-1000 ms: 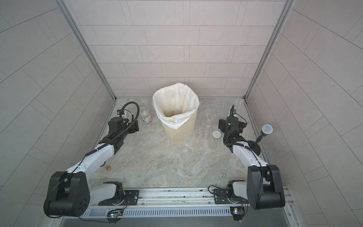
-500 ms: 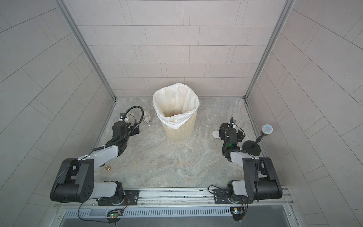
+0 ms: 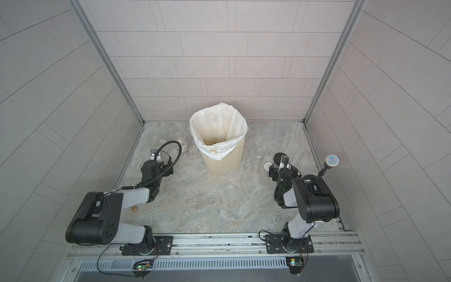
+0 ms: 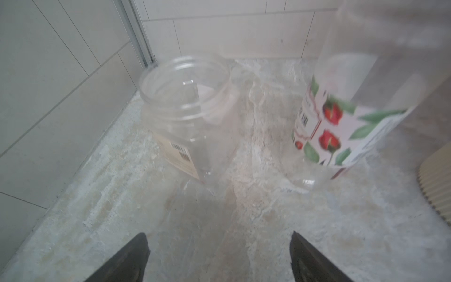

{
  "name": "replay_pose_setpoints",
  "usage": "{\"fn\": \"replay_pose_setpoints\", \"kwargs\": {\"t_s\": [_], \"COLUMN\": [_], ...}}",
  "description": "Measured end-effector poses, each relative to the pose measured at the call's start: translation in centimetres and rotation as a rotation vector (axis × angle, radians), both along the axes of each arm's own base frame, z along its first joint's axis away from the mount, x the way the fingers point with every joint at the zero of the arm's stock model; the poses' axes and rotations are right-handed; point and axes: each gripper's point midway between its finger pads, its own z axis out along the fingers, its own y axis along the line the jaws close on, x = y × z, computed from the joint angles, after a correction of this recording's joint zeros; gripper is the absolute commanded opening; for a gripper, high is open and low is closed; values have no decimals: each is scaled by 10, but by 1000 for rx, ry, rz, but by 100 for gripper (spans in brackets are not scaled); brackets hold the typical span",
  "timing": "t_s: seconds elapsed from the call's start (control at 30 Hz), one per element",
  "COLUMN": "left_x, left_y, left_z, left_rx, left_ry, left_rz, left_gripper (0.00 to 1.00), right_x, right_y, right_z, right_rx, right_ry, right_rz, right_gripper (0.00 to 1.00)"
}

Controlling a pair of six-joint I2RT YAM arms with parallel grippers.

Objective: Empty the moldy dried flower tea in the jars
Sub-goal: Reset both arms

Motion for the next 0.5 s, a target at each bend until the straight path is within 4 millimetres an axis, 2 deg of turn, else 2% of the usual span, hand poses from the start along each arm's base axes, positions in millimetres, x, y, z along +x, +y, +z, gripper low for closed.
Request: {"fn": "replay_pose_setpoints", "kwargs": {"t_s": [0.17,0.37,0.5], "left_x": [4,19,19], "left_y": [2,7,7], "left_z": [-18,1,1], "left_rx": [9,11,13], "left_ry": [-1,-58,-60], "left_rz": [10,36,39], "left_gripper": [98,100,100], "right_x": [21,25,24], "right_y": [3,7,6], "right_z": [20,21,18], "right_rx": [-5,-20,-25], "right_ry": [-46,-28,-17], "right_rz": [15,12,5], "right_gripper": [100,100,100]}}
